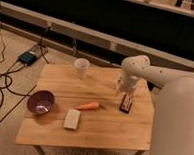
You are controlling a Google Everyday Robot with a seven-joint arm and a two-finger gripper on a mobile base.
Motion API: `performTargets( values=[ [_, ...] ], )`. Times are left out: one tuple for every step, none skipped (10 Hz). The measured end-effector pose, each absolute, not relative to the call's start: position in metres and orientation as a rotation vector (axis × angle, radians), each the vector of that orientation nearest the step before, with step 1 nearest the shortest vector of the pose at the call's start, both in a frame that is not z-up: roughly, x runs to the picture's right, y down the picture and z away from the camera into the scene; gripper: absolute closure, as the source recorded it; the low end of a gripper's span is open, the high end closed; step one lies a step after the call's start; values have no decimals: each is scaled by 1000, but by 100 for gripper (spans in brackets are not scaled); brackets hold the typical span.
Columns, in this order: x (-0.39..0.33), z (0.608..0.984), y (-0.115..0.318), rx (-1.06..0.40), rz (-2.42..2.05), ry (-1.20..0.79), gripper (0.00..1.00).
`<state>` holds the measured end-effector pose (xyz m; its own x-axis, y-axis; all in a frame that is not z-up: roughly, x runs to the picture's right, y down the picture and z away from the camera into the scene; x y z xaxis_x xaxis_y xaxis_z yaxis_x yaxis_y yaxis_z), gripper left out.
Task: Place the eraser on the white sponge
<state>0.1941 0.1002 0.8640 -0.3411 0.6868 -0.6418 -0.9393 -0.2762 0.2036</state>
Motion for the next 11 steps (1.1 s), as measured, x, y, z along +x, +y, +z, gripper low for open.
performTargets(
  values=[
    [203, 872, 103, -525, 1849, 691, 35],
    [207, 877, 105, -524, 1855, 696, 35],
    [211, 882, 108, -526, 1860, 704, 35],
    [214, 886, 111, -528, 1863, 708, 35],
    [217, 892, 114, -533, 1865, 715, 35],
    [218, 895, 115, -536, 1865, 718, 35],
    [219, 900, 117, -540, 1864, 723, 35],
    [220, 904, 118, -544, 1863, 727, 35],
    [221, 907, 119, -547, 1863, 730, 35],
    [221, 909, 120, -550, 1862, 734, 35],
    [222, 912, 122, -553, 1862, 740, 35]
  ],
)
